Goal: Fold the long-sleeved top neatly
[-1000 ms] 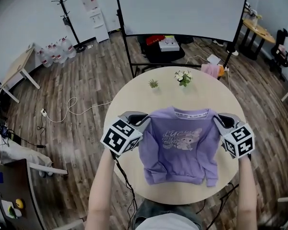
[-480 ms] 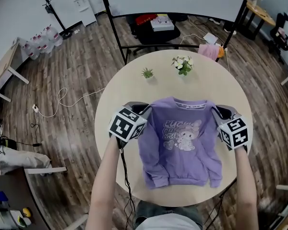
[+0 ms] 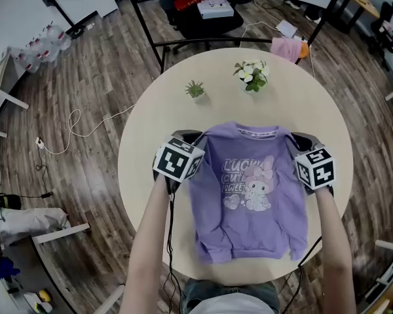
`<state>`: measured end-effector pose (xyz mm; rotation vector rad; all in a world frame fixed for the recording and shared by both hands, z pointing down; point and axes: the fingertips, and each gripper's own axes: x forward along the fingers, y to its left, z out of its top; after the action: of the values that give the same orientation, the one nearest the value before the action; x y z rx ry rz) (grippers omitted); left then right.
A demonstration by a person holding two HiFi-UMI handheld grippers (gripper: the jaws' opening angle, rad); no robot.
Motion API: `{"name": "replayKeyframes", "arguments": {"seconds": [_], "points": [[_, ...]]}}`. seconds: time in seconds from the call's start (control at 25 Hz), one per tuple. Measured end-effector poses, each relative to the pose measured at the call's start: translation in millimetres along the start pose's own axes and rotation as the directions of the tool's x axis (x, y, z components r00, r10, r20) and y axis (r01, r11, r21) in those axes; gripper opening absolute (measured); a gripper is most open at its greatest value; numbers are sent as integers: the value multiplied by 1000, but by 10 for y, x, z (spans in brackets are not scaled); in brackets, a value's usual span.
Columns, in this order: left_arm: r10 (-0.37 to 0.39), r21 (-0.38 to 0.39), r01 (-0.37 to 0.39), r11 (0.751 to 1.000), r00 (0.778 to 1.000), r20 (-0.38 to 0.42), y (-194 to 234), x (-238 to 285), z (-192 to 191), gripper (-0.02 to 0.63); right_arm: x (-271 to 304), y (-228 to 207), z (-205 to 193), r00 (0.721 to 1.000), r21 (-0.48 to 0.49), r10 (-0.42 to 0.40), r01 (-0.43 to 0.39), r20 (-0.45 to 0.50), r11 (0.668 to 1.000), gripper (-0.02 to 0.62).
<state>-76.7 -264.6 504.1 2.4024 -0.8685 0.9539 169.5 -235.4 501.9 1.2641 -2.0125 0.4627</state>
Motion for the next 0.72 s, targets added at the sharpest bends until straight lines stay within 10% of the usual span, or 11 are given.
{"name": "replayKeyframes", "arguments": {"seconds": [0.72], "points": [[-12,-59,10,998,999,-41,313,532,-245,100,717,-117,-140,999,81,-33,36,-41,996,196]]}}
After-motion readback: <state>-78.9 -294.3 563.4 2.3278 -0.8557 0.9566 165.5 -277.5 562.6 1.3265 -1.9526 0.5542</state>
